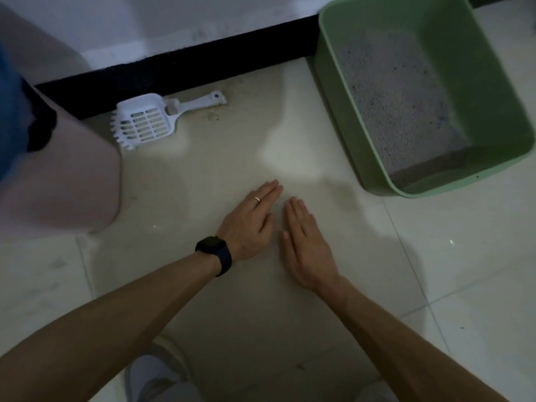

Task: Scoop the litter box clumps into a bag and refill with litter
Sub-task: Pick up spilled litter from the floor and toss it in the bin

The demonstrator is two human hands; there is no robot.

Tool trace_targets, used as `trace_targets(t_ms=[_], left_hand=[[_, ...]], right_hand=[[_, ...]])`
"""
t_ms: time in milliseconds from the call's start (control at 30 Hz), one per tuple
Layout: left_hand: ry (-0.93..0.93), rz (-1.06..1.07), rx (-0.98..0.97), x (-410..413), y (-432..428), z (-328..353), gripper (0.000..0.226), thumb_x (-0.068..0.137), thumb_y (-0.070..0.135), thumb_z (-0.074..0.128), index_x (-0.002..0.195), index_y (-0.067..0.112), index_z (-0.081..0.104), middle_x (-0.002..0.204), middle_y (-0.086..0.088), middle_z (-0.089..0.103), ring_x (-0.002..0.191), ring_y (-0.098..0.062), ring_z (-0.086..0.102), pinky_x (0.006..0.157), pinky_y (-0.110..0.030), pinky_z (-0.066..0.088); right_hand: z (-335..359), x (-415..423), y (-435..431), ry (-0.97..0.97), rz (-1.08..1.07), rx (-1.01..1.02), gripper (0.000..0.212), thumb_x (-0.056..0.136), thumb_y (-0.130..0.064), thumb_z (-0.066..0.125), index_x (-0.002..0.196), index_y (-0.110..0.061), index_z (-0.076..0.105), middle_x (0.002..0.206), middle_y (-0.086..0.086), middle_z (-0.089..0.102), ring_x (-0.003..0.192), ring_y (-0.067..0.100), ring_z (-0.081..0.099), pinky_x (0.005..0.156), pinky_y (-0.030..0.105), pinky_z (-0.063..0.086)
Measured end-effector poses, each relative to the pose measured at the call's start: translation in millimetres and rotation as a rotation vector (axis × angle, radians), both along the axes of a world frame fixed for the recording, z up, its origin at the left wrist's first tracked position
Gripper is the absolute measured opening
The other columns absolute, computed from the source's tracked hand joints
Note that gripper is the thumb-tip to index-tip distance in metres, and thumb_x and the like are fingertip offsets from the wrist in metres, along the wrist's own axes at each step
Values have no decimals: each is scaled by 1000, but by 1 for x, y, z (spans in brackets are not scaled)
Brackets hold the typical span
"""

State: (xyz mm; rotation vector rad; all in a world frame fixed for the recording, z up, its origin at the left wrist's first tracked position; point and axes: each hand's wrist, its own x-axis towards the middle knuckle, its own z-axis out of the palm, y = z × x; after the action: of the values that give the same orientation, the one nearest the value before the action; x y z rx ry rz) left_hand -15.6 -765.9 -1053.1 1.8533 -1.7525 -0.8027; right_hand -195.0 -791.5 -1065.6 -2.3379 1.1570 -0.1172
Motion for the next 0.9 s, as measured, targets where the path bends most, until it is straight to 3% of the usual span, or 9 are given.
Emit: trace_targets(t_ms=[100, 200, 367, 500, 600, 700, 800, 900], left_hand=[[-127, 54, 28, 22, 6, 0, 69, 92, 27, 44, 155, 9, 21, 162, -6, 16, 149, -18, 13, 122, -37, 12], [-252, 54, 152, 32, 24, -8, 76, 95, 40, 36, 157, 11, 2, 164, -3, -6, 150, -16, -8, 122, -37, -1], [-386, 23, 255, -2, 34, -15, 71, 99, 47, 15, 153, 13, -18, 158, -5, -28, 145, -16, -29, 119, -41, -14], [-334, -28, 260, -28, 14, -15, 68, 102, 38, 21, 153, 10, -13, 160, -6, -24, 146, -16, -25, 121, -41, -8], [-215, -49, 218, -34, 3, -10, 71, 100, 28, 32, 155, 10, -8, 162, -5, -16, 148, -14, -18, 122, -37, -3], [-144, -47, 138, -20, 1, -6, 77, 96, 29, 44, 157, 12, 0, 164, -1, -5, 150, -11, -8, 122, -29, 1], [-252, -96, 144, 6, -3, -6, 80, 94, 42, 43, 157, 18, 0, 164, 3, -4, 150, -11, -6, 122, -32, -1], [-339, -186, 195, 23, -13, -7, 73, 97, 46, 31, 157, 18, 1, 164, 2, -5, 150, -13, -7, 122, -36, -3]], right_hand=[[1, -1, -17, 32, -173, -88, 61, 103, -33, 33, 154, -1, 20, 162, 11, 13, 152, 24, 7, 124, 39, 9], [2, -4, -26, 121, -368, -25, 69, 101, -39, 27, 154, 1, 9, 163, 17, 7, 152, 26, 1, 124, 42, 6], [-2, 9, 7, 70, -100, -16, 62, 104, -27, 30, 155, -2, 8, 163, 10, -3, 151, 21, -7, 123, 35, -4], [-7, 7, 2, -140, -12, 93, 60, 98, -7, 44, 153, -3, 21, 160, 4, 10, 151, 18, 8, 123, 37, 8], [0, -5, -22, -187, -151, 20, 57, 93, -14, 39, 148, 2, 33, 156, 13, 29, 146, 25, 26, 120, 39, 19], [9, -16, -51, -72, -136, -97, 63, 92, -28, 52, 148, -3, 38, 153, 15, 38, 140, 27, 33, 118, 35, 26], [12, -20, -70, 164, 48, -165, 71, 91, -47, 48, 152, -15, 33, 159, 6, 29, 142, 28, 30, 113, 40, 29], [9, -18, -74, 234, 182, -64, 73, 96, -44, 40, 157, -14, 13, 165, 2, 6, 152, 19, 4, 122, 40, 13]])
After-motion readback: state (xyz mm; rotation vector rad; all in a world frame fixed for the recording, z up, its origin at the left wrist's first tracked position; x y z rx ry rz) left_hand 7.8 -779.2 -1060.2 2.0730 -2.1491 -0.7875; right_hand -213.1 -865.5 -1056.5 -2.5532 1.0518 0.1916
